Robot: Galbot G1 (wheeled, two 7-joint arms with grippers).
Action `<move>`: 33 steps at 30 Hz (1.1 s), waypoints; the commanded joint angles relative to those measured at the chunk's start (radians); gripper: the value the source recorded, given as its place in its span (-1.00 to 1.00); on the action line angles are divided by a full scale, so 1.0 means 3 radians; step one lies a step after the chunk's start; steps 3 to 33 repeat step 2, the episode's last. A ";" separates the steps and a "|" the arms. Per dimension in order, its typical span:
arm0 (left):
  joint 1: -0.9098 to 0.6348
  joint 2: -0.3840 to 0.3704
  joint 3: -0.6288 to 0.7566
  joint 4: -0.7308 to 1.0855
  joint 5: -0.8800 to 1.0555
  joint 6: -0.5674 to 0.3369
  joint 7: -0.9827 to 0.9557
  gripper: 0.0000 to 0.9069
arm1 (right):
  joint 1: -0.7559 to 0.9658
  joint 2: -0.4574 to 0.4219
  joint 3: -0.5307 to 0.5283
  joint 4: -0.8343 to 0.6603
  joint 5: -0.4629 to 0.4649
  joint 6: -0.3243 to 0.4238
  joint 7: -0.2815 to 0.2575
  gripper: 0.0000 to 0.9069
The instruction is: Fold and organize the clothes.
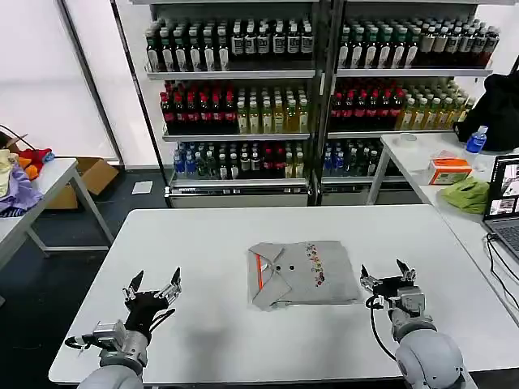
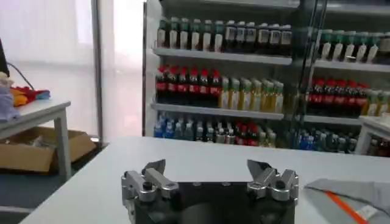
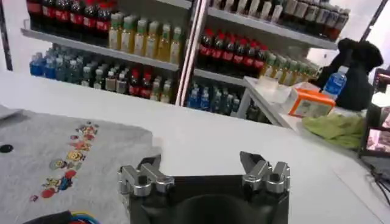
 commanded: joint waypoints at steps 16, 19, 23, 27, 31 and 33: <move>0.0008 -0.0024 0.0008 -0.0042 0.0153 -0.0084 0.0009 1.00 | -0.0027 0.0152 0.0072 -0.0010 -0.0046 0.0001 -0.0030 1.00; 0.0008 -0.0024 0.0008 -0.0042 0.0153 -0.0084 0.0009 1.00 | -0.0027 0.0152 0.0072 -0.0010 -0.0046 0.0001 -0.0030 1.00; 0.0008 -0.0024 0.0008 -0.0042 0.0153 -0.0084 0.0009 1.00 | -0.0027 0.0152 0.0072 -0.0010 -0.0046 0.0001 -0.0030 1.00; 0.0008 -0.0024 0.0008 -0.0042 0.0153 -0.0084 0.0009 1.00 | -0.0027 0.0152 0.0072 -0.0010 -0.0046 0.0001 -0.0030 1.00; 0.0008 -0.0024 0.0008 -0.0042 0.0153 -0.0084 0.0009 1.00 | -0.0027 0.0152 0.0072 -0.0010 -0.0046 0.0001 -0.0030 1.00; 0.0008 -0.0024 0.0008 -0.0042 0.0153 -0.0084 0.0009 1.00 | -0.0027 0.0152 0.0072 -0.0010 -0.0046 0.0001 -0.0030 1.00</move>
